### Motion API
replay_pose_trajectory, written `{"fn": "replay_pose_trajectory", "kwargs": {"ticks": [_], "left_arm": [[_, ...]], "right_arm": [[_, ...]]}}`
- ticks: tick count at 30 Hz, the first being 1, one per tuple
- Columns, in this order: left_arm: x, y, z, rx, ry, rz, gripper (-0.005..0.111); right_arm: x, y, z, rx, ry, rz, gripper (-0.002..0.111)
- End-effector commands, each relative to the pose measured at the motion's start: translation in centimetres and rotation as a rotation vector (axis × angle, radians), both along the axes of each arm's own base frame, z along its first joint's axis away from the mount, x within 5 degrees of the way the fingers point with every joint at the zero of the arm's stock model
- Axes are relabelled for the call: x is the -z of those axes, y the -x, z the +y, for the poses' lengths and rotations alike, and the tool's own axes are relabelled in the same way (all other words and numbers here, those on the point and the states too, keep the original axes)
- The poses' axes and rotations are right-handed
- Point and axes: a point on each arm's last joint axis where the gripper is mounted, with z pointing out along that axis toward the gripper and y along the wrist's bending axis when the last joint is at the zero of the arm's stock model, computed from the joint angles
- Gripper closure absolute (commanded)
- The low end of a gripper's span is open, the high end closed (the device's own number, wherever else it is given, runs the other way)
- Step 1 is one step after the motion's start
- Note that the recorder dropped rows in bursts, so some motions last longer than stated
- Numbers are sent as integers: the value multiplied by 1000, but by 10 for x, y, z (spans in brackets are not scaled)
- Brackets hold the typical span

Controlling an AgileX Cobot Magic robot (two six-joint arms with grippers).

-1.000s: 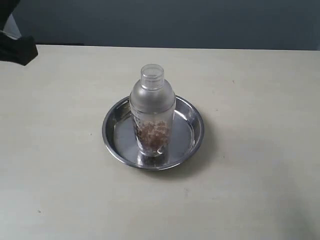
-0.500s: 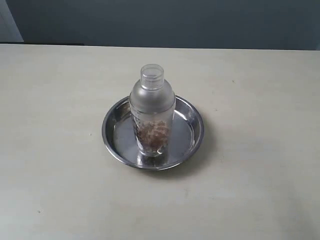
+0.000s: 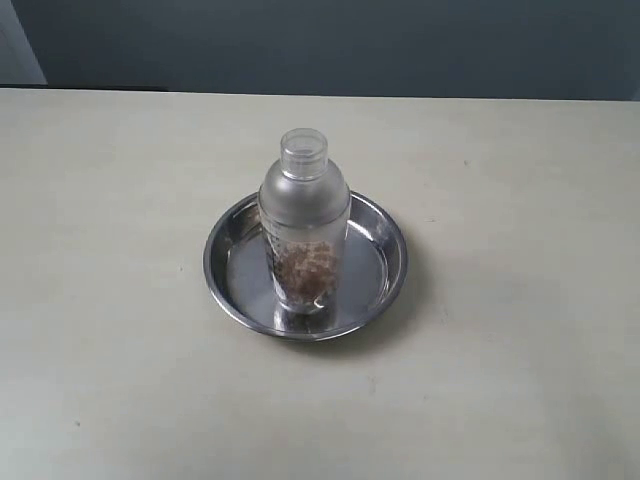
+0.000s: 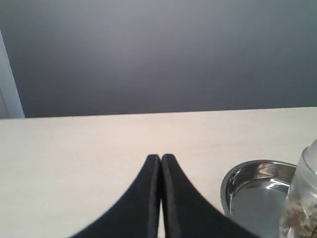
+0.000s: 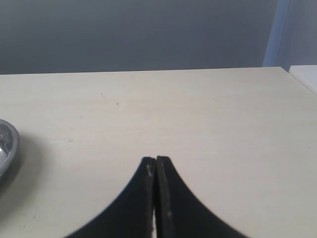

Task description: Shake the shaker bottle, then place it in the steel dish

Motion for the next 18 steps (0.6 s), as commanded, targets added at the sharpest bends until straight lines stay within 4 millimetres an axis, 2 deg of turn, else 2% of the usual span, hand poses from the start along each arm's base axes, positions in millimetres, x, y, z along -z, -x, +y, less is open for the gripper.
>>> {"fn": "replay_pose_trajectory", "kwargs": {"ticks": [1, 5, 10, 13, 18], "left_arm": [[24, 7, 4, -72, 70, 50, 106], [43, 12, 9, -150, 103, 92, 106], [57, 18, 12, -193, 115, 48, 106], [75, 22, 12, -211, 144, 23, 106], [79, 26, 11, -211, 152, 3, 106]], "right_arm": [[-1, 0, 0, 5, 2, -16, 109], [-1, 0, 0, 5, 2, -16, 109], [-1, 0, 0, 5, 2, -16, 109], [-1, 0, 0, 5, 2, -16, 109], [-1, 0, 0, 5, 2, -16, 109]]}}
